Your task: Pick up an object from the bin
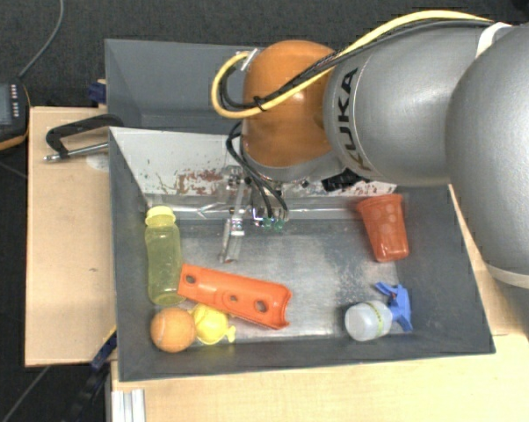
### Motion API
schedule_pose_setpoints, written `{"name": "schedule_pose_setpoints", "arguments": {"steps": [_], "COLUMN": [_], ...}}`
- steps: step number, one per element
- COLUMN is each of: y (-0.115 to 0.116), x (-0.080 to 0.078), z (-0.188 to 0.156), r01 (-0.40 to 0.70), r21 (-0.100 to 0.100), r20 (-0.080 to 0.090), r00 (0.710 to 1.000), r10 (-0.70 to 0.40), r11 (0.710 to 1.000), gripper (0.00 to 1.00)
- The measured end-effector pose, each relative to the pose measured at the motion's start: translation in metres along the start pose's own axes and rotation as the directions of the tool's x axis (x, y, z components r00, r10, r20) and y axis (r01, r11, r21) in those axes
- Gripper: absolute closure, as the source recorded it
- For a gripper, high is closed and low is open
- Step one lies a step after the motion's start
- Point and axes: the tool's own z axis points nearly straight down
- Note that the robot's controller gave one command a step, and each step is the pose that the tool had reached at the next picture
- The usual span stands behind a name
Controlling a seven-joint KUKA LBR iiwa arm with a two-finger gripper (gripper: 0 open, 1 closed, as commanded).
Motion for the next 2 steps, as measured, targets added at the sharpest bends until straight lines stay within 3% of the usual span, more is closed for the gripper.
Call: {"name": "schedule_pose_setpoints", "arguments": {"steps": [1, 2], "y": [0.001, -0.028], "x": [-0.007, 0.066], "z": [0.028, 0.058], "r01": [-0.037, -0.028], "r21": [0.0, -0.001], "r20": [-0.003, 0.002], "r00": [0.999, 1.0], "r10": [0.037, 0.028], "r11": [0.999, 1.0], "gripper": [0.0, 0.0]}}
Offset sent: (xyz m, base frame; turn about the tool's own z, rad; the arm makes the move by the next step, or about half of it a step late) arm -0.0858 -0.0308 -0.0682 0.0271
